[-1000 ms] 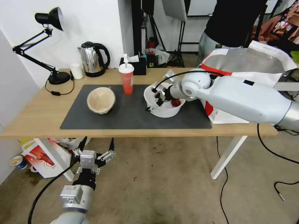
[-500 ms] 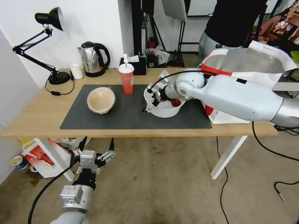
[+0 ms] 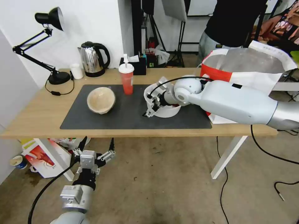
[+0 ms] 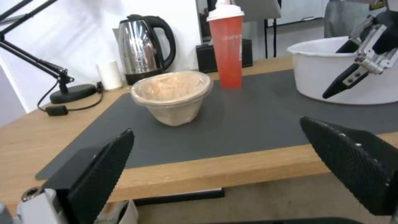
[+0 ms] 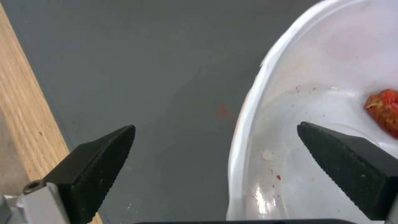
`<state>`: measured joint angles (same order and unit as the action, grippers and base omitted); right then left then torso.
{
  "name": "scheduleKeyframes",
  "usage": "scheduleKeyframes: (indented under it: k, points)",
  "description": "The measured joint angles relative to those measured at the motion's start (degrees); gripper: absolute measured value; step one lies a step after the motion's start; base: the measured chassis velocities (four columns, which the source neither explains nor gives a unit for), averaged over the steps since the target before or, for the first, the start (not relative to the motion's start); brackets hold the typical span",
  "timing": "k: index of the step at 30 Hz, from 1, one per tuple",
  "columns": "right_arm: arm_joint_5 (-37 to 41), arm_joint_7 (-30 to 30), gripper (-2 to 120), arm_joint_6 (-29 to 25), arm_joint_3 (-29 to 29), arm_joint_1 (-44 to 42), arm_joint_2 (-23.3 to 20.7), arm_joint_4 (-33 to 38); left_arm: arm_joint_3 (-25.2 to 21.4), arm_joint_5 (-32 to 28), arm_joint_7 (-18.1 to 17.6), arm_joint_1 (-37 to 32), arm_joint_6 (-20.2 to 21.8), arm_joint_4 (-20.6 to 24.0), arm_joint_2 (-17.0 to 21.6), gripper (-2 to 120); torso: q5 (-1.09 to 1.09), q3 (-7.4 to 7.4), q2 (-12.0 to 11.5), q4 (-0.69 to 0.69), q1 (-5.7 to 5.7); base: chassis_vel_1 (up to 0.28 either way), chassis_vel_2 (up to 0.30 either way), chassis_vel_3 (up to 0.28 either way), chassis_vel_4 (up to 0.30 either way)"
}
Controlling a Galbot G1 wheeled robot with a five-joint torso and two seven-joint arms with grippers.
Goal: Pick up the trash from the table and place it into the takeout bag.
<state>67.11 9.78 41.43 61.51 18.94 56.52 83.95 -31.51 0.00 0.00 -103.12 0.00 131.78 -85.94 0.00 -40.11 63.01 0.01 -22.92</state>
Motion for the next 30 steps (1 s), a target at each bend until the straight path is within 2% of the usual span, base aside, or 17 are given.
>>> scheduleKeyframes:
  k: [10, 30]
  points:
    - [0.2, -1.0, 100, 0.0, 0.7, 0.1, -1.5, 0.9, 0.0, 0.0, 0.0, 0.0, 0.0, 0.0, 0.0, 100, 0.0, 0.0, 0.0, -0.01, 0.0, 0.0, 0.0, 0.0, 0.0]
    - [0.3, -1.4, 100, 0.0, 0.7, -0.3, -1.9, 0.9, 0.0, 0.0, 0.0, 0.0, 0.0, 0.0, 0.0, 100, 0.0, 0.01, 0.0, -0.01, 0.01, 0.0, 0.0, 0.0, 0.0]
